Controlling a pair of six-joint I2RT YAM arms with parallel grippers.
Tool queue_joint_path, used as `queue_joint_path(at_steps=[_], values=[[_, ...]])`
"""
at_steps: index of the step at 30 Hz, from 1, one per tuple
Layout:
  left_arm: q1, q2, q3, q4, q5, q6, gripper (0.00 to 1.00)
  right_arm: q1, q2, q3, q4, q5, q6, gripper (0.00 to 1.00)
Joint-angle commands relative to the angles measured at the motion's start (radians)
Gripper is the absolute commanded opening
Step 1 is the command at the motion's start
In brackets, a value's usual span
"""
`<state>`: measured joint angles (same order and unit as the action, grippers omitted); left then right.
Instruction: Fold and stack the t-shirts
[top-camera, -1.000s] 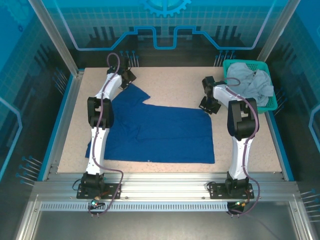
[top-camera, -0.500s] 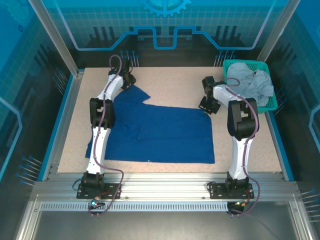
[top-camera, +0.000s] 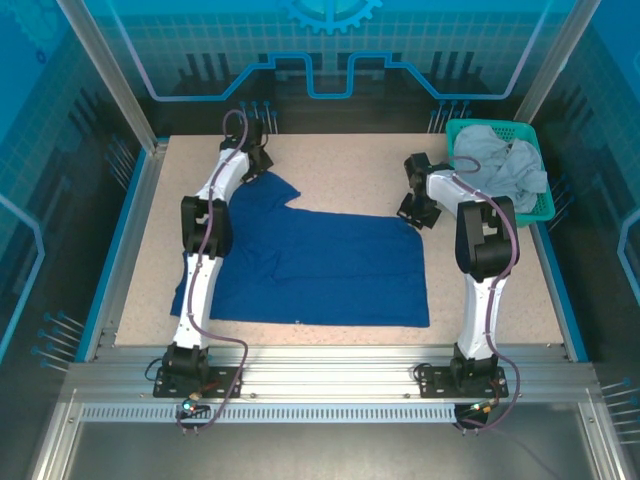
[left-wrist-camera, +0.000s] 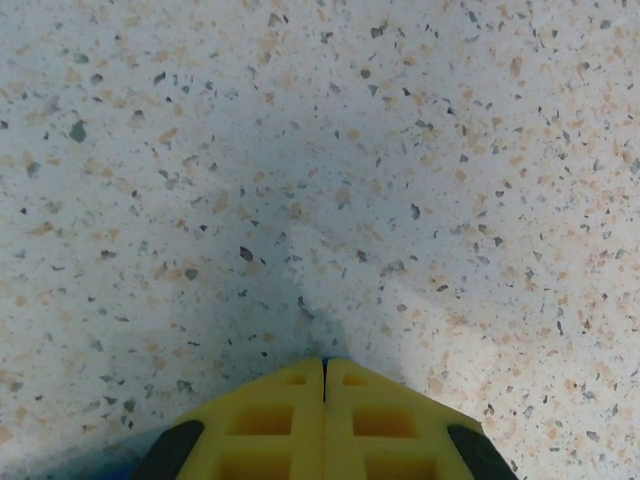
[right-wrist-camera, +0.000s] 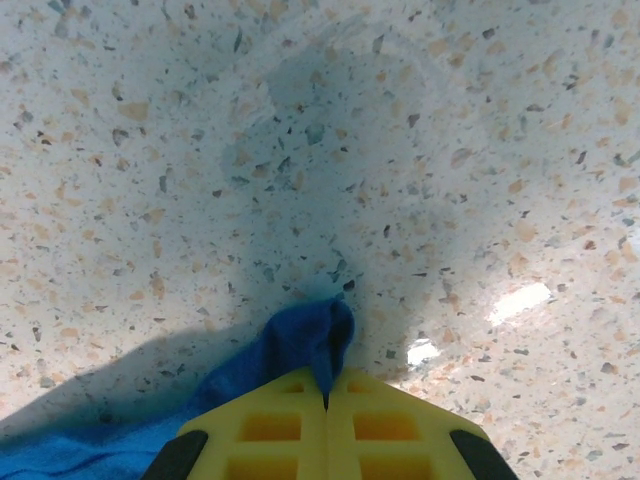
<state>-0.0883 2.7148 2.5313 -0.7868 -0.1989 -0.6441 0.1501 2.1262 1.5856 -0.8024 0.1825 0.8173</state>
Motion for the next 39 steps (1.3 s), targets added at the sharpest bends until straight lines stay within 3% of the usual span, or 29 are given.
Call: queue_joint_path(at_steps=[1,7,12,19,28,39], values=[[-0.016,-0.047,-0.027,-0.059,-0.036,0.005,0.0,0.0,-0.029,-0.011,-0.01,-0.019,-0.017,0.0],[-0.017,-0.226,-0.182,0.064,-0.092,-0.032,0.0,0.0,-0.067,-0.001,0.008,-0.011,-0.046,0.0],[-0.018,-0.329,-0.286,0.073,-0.088,-0.02,0.0,-0.001,-0.072,0.017,-0.009,-0.009,-0.063,0.0],[-0.013,-0.544,-0.572,0.128,-0.088,-0.017,0.0,-0.001,-0.094,0.016,-0.023,0.011,-0.093,0.0],[-0.014,-0.852,-0.934,0.135,-0.039,-0.058,0.0,0.012,-0.149,-0.016,-0.023,0.017,-0.166,0.0],[0.015,-1.28,-1.295,0.046,-0.041,-0.03,0.0,0.048,-0.296,-0.186,0.014,0.067,-0.191,0.0]])
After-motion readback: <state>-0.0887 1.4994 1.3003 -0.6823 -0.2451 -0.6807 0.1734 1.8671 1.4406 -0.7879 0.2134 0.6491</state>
